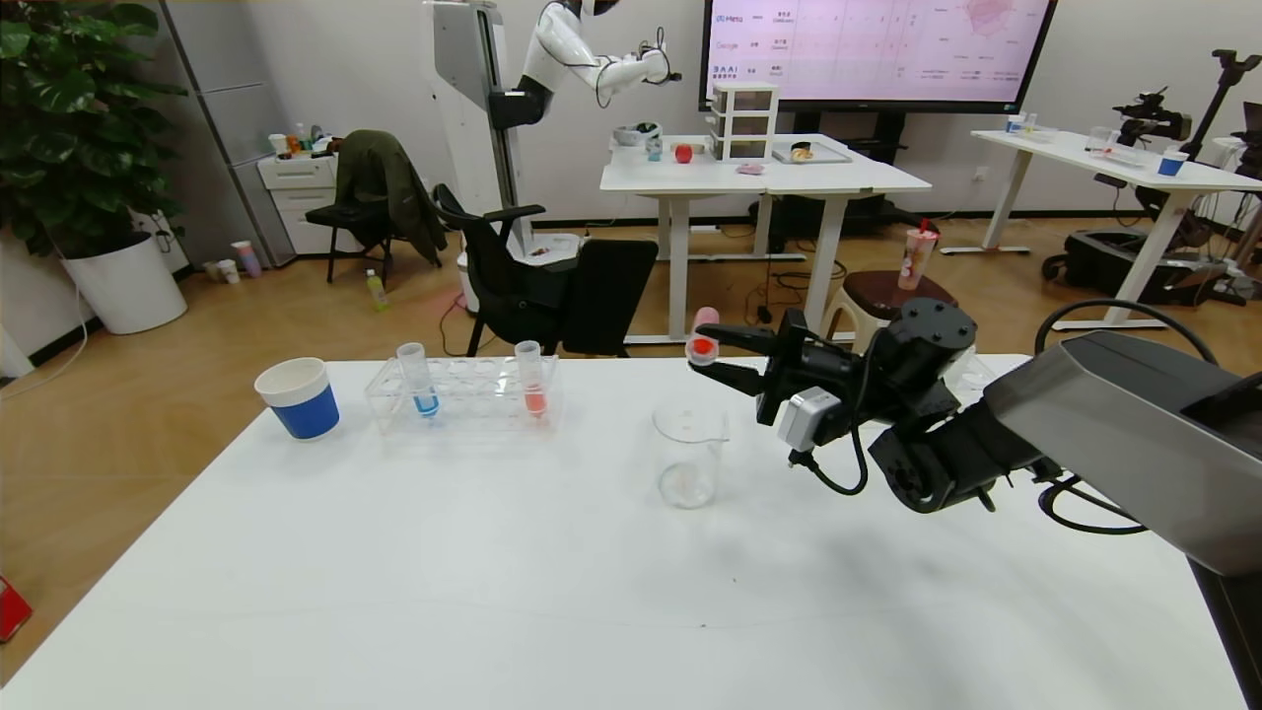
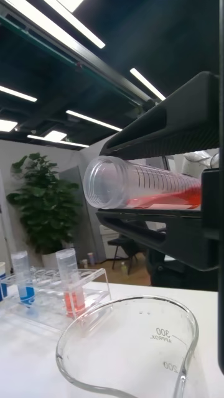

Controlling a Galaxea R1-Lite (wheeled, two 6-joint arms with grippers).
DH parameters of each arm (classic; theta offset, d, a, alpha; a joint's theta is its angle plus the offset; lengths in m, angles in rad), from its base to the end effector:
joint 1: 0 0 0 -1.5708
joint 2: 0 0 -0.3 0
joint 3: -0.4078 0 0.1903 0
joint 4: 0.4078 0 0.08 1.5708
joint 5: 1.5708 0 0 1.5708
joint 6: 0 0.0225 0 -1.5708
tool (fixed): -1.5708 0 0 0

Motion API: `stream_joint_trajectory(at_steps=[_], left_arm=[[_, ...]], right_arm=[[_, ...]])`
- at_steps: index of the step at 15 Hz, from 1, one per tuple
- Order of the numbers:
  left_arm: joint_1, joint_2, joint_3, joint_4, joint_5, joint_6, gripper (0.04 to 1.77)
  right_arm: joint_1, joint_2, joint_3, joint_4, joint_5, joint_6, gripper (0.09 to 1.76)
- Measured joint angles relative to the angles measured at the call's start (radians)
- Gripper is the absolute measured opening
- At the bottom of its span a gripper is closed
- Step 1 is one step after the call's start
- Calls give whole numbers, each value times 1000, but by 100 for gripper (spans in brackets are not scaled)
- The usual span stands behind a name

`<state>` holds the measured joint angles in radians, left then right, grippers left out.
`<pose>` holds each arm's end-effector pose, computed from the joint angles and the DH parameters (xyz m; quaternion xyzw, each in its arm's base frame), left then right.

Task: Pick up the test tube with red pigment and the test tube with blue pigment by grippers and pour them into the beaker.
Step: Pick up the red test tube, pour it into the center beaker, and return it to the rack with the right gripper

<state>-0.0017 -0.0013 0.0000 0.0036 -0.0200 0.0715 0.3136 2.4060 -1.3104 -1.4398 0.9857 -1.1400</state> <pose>-0.0229 -0.0004 0.0751 0.0357 0.0008 -0.0109 0.9993 0.4284 0.1587 0.1117 -0.4709 -0.4577 0.4145 0.6300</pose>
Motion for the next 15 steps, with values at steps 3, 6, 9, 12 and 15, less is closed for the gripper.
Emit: stream_joint_trajectory(at_steps=[3,6,9,12,15], left_arm=[[0,0,0,0,0,0,175],[0,0,0,1,0,0,175],[0,0,0,0,0,0,175],[0,0,0,0,0,0,175],[0,0,0,0,0,0,175]], right_arm=[[-4,6,8,4,1,-69,51],[-8,15,10,5,-9,-132,51],[-12,26,0,11,-16,-198,51],[-13,36,-5,11,-34,-246,51],[-12,40,-8,11,-47,-284,51]])
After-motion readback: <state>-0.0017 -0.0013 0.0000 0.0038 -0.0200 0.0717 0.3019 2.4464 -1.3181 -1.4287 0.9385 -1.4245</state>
